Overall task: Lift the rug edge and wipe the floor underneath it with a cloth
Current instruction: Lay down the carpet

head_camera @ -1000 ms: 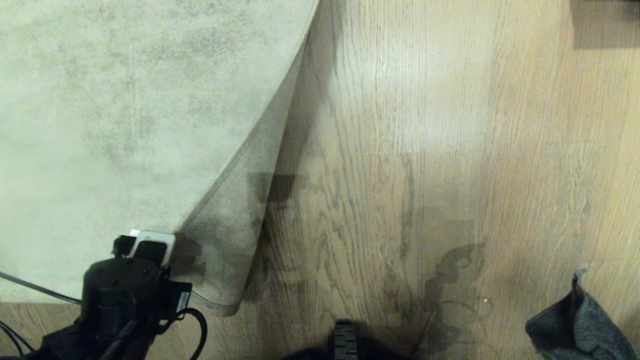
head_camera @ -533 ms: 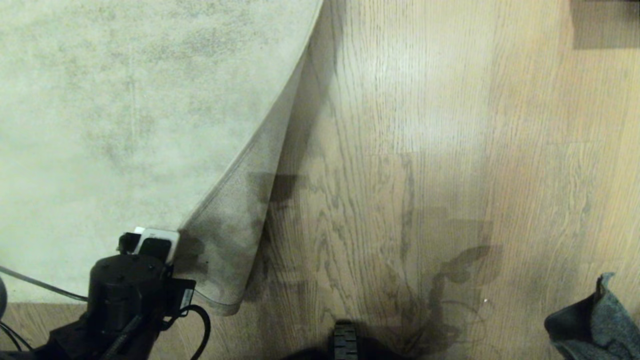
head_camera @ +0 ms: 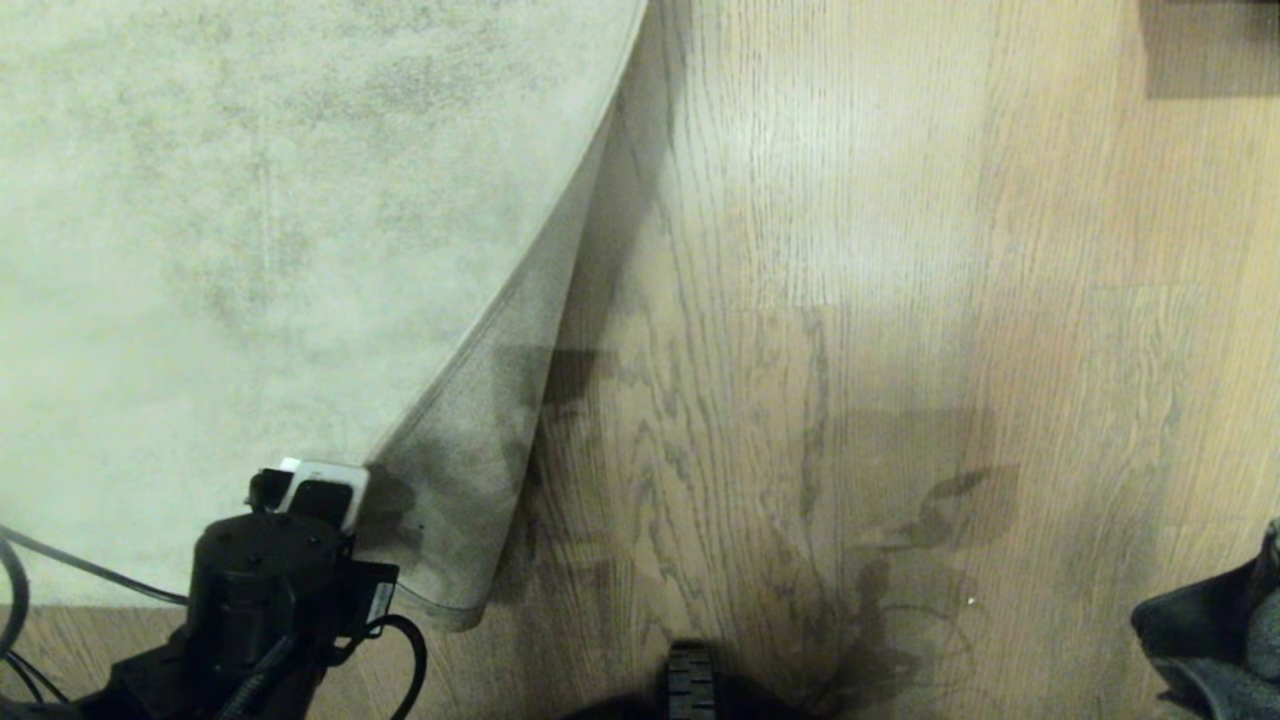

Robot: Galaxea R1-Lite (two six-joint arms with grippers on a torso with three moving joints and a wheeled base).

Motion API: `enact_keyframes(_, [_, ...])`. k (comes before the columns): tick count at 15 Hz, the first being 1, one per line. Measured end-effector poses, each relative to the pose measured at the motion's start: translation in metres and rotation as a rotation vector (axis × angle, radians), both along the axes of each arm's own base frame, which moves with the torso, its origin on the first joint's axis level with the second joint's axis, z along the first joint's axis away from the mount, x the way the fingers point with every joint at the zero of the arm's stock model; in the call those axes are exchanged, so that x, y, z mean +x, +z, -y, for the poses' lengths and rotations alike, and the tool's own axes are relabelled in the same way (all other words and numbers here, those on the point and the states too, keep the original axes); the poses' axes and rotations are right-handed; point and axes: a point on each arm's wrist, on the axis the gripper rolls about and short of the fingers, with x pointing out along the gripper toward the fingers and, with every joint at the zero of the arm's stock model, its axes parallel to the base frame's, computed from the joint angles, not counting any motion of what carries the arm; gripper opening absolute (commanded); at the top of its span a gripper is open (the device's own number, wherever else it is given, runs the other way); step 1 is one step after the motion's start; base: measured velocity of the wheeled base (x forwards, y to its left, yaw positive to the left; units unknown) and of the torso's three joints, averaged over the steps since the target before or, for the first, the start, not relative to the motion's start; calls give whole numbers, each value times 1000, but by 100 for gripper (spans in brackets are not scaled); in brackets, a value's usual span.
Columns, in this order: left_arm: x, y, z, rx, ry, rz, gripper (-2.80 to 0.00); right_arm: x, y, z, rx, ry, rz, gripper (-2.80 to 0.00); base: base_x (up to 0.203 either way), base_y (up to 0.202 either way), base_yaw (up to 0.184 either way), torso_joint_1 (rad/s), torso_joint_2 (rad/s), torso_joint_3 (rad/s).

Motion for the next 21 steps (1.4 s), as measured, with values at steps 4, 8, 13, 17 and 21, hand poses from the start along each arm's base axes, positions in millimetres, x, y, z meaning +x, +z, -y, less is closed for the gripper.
enact_keyframes(4, [-1, -1, 1, 3, -7, -5, -280, -5, -1, 0, -2, 4, 67, -280, 0, 0, 0, 0, 0, 0])
enact_keyframes(8, [-3, -1, 5, 3, -27, -4, -280, -6, -2, 0, -2, 5, 81, -280, 0, 0, 0, 0, 0, 0])
enact_keyframes(13, [-3, -1, 5, 4, -28, -4, -280, -7, -2, 0, -2, 5, 85, -280, 0, 0, 0, 0, 0, 0])
enact_keyframes(17, [-3, 0, 5, 2, -27, -1, -280, -7, -2, 0, -2, 5, 85, -280, 0, 0, 0, 0, 0, 0])
enact_keyframes(21, [-6, -1, 4, -4, -29, 0, -280, -7, -2, 0, -2, 5, 85, -280, 0, 0, 0, 0, 0, 0])
